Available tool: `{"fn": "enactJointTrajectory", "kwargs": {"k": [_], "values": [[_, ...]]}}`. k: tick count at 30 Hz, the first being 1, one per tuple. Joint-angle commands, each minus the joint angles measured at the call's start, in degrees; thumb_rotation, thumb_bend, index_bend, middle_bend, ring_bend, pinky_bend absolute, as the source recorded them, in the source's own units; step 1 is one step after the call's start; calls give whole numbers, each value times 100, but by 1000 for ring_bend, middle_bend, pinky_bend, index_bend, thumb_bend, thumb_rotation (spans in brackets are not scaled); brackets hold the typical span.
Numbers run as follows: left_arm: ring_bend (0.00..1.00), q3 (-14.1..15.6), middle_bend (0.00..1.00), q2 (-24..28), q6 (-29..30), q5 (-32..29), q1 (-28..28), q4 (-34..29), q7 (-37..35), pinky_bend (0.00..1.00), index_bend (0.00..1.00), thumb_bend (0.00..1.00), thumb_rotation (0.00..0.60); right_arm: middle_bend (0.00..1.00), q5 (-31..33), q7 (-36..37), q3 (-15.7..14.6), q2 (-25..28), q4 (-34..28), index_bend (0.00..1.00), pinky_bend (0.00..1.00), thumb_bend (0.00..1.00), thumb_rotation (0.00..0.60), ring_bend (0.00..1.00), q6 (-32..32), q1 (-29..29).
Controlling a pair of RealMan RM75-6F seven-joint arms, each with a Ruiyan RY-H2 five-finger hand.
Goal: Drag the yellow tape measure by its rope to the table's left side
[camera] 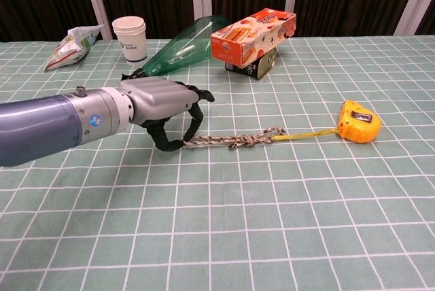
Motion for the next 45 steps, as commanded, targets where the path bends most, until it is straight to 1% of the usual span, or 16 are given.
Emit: {"fn": "enactJointTrajectory", "kwargs": {"k": [1,6,10,14,21,27,32,36,45], "values": [[0,-3,7,120,114,126,65,-132,-63,0,587,542,600,0,0,4,-1,2,-2,0,0,182,600,0,-2,-1],[0,23,10,347,333,366,211,-365,-189,0,592,542,600,0,-3,5,0,5,-1,0,0,183,600,0,4,-3],[0,115,16,738,627,606,446,-692,-287,0,600,542,600,0,-15,-8,-6,1,2,0,0,183,600,0,10,-5],[0,201,20,1048,898,873,676,-881,-416,0,599,542,600,0,-50,-39,-14,-7,7,0,0,183,600,0,34,-7],[0,329,24,1513,1270,1187,1089,-1102,-732,0,602,542,600,0,-75,-77,-20,-24,19,0,0,183,600,0,60,-10],[0,532,25,2137,1646,1451,1580,-1197,-995,0,603,542,600,0,-107,-111,-26,-37,18,0,0,182,600,0,92,-15],[0,610,28,2574,1836,1447,1948,-1033,-1256,0,603,542,600,0,-142,-137,-36,-49,17,0,0,183,600,0,110,-15],[0,627,29,2893,1957,1331,2246,-751,-1503,0,603,542,600,0,-157,-165,-35,-68,19,0,0,183,600,0,119,-8],[0,491,34,3339,1938,976,2739,151,-1953,0,603,542,600,0,-202,-235,-52,-119,2,0,0,183,600,0,105,21]]}}
